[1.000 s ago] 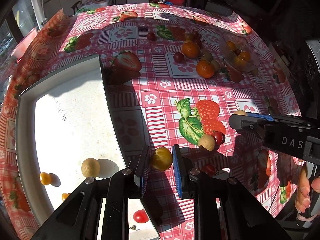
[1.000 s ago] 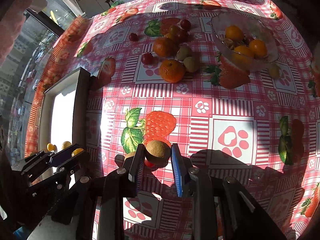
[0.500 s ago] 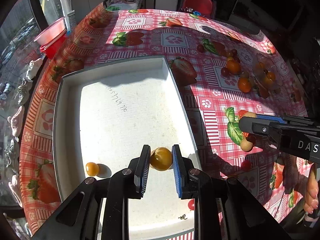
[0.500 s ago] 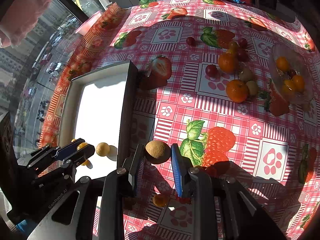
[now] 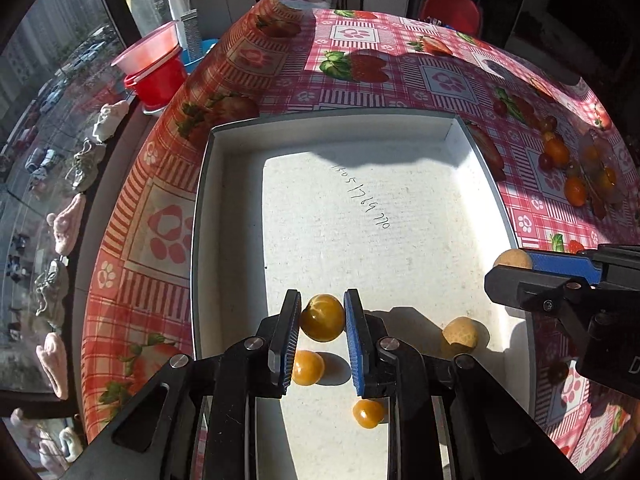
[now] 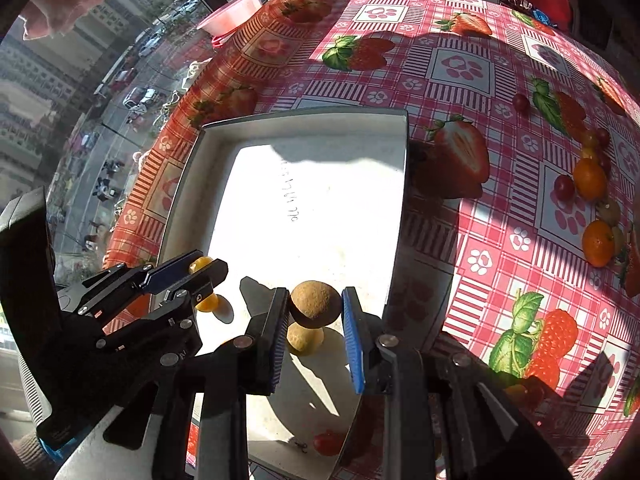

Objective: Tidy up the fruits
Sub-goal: 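Carry both held fruits over the white tray with both tools, then open both tools to release the fruits into the white tray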

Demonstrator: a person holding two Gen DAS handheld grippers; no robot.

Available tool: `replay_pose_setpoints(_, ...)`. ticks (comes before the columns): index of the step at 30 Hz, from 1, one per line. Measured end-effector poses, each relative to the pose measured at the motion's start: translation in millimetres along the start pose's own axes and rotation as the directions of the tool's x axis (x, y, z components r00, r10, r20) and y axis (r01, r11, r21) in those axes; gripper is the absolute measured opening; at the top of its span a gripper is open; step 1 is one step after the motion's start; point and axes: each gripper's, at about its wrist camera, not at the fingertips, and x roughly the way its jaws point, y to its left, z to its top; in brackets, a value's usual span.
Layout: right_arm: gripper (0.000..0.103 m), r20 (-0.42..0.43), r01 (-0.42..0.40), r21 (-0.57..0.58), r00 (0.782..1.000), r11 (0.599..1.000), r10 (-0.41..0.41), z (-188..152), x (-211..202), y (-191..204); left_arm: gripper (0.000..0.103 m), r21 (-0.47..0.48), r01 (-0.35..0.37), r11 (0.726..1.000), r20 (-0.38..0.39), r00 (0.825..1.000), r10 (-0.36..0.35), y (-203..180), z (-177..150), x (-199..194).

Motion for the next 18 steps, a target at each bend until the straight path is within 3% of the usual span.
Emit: replay_pose_setpoints(18,0.029,-0.073,0.083,-0.07,0.993,0.994,-0.089,2,44,10,0.024,0.042,-0.016,0.999,-0.042,0.999,0.017,-3,-12,17)
